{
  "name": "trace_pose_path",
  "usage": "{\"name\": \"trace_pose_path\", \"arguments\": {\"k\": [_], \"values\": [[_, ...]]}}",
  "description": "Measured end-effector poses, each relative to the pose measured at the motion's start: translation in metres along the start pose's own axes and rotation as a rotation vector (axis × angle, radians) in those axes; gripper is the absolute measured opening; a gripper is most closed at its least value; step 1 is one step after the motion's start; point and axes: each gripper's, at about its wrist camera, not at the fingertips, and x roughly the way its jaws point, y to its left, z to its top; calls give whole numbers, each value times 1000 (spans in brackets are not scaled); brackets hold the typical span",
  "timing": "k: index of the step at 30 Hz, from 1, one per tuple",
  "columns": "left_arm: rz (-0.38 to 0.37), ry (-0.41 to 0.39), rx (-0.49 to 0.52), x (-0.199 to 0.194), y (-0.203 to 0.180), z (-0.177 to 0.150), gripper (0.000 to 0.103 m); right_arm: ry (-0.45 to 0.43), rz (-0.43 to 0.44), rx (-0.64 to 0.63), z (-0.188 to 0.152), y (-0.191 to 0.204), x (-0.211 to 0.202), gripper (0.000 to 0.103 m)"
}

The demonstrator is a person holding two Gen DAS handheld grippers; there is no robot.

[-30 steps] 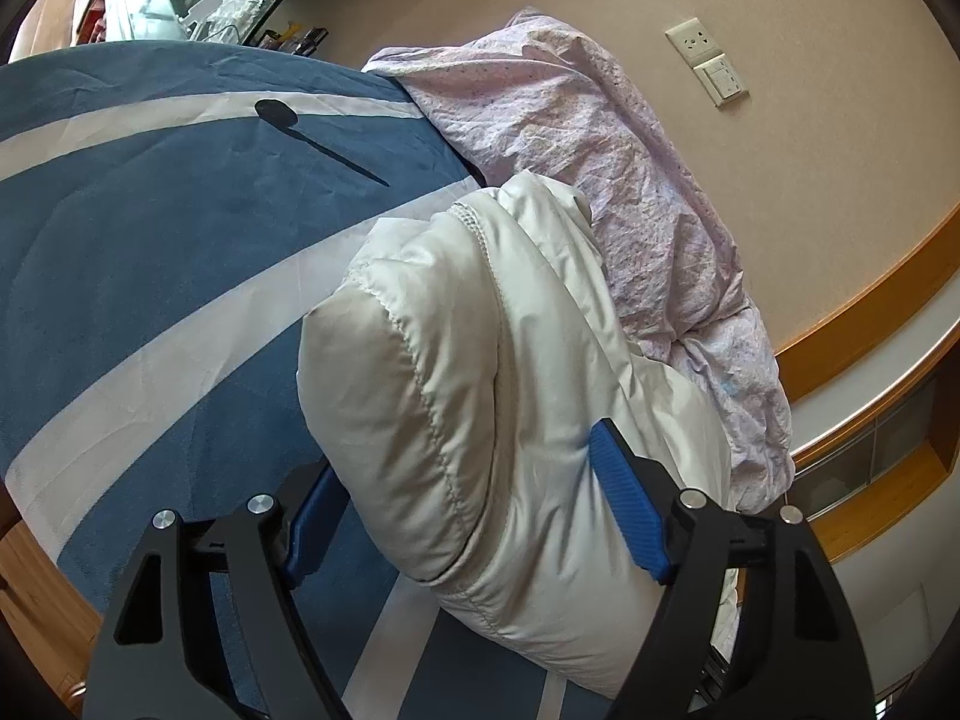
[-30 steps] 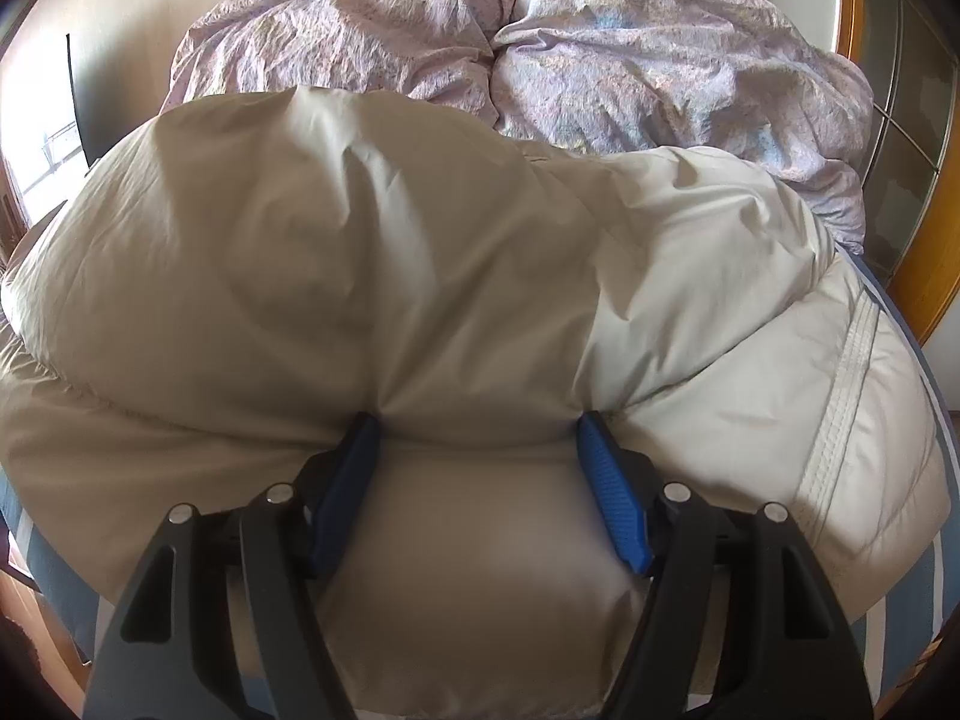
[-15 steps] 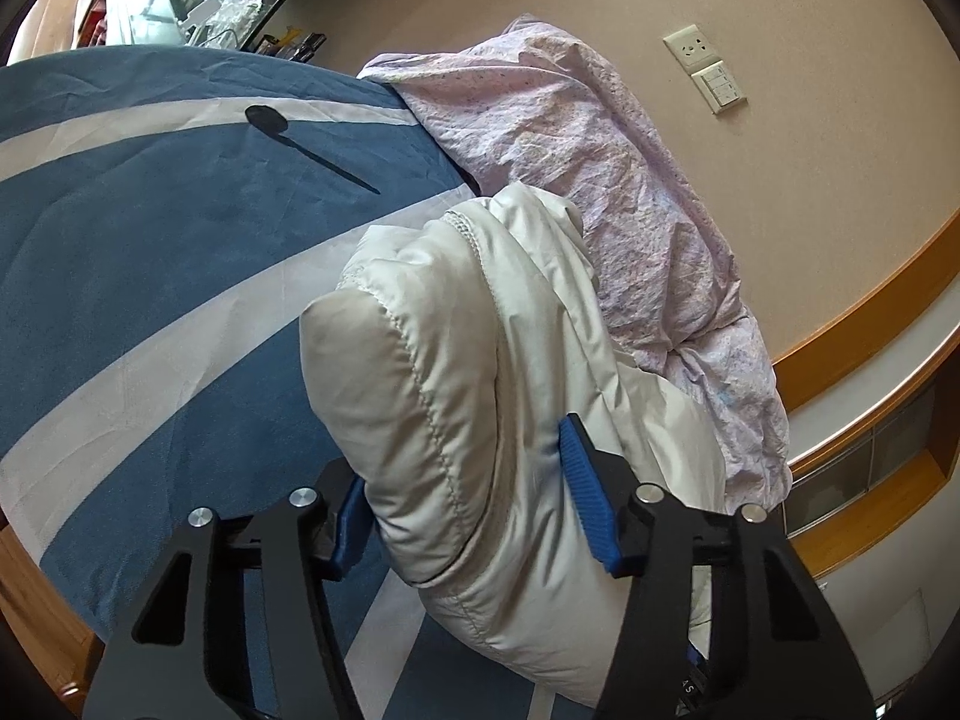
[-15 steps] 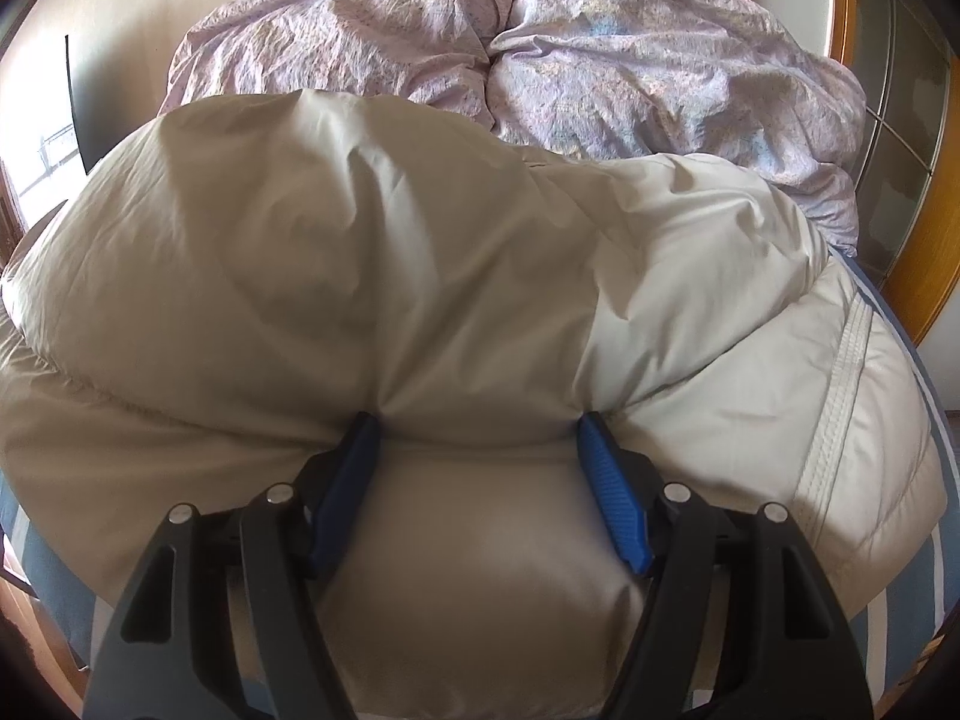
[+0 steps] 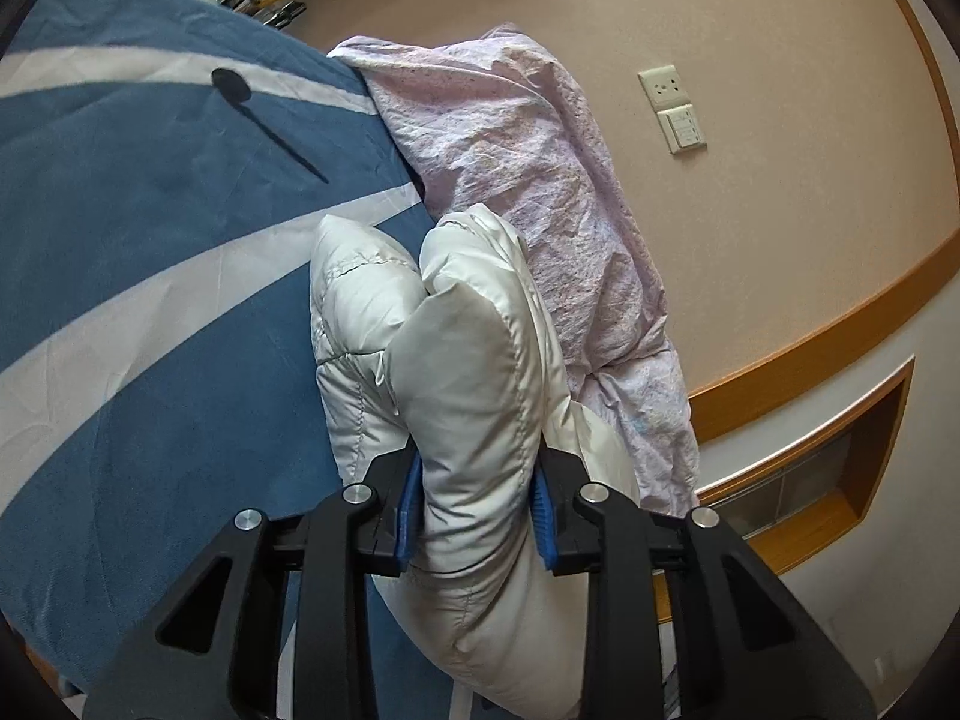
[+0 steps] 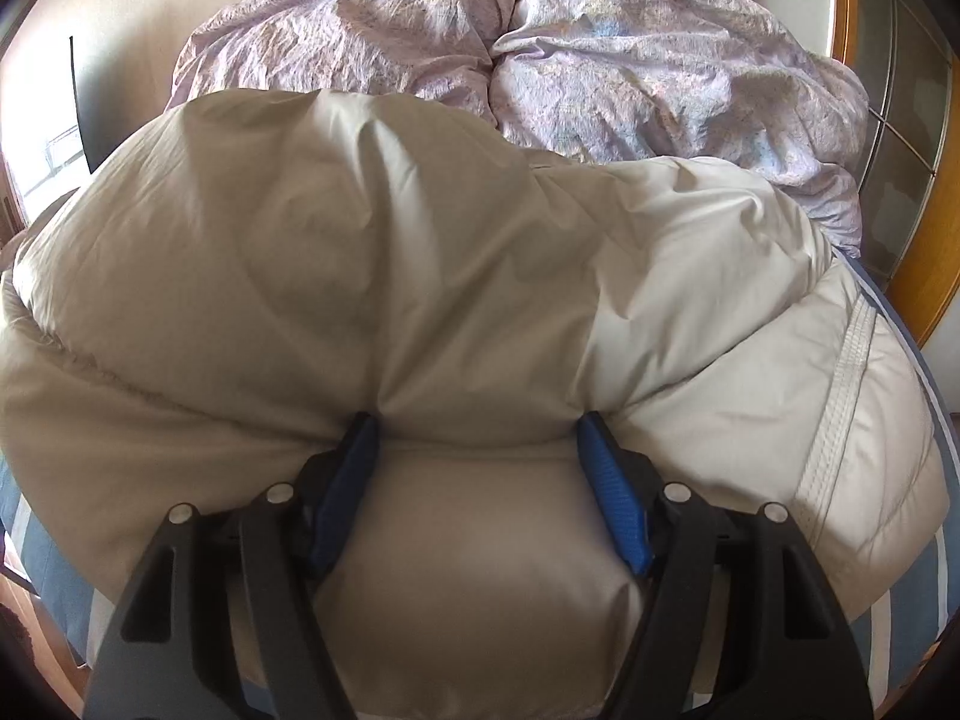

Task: Fold large clothes

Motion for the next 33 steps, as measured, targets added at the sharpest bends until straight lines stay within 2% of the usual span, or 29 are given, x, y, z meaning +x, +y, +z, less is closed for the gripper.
{"name": "trace_pose_path", "arguments": {"k": [4,7,8,11,21,26,33], "values": [[-10,0,-59,6,11,5,38,0,7,0,0,-1,0,69],[-34,5,-102,11,15,6,38,-1,4,-1,0,0,0,69],[-37,7,-105,11,14,7,35,0,5,0,0,-1,0,69],[-40,12,-47,9,-3,8,28,-2,6,-3,-1,-1,0,69],[-176,42,180,10,-104,-1,26,6,7,3,-2,-2,3,69],[-257,84,304,20,-158,-25,26,16,6,7,0,-4,5,69],[-359,192,422,50,-216,-76,26,17,10,-10,0,-6,5,69]]}}
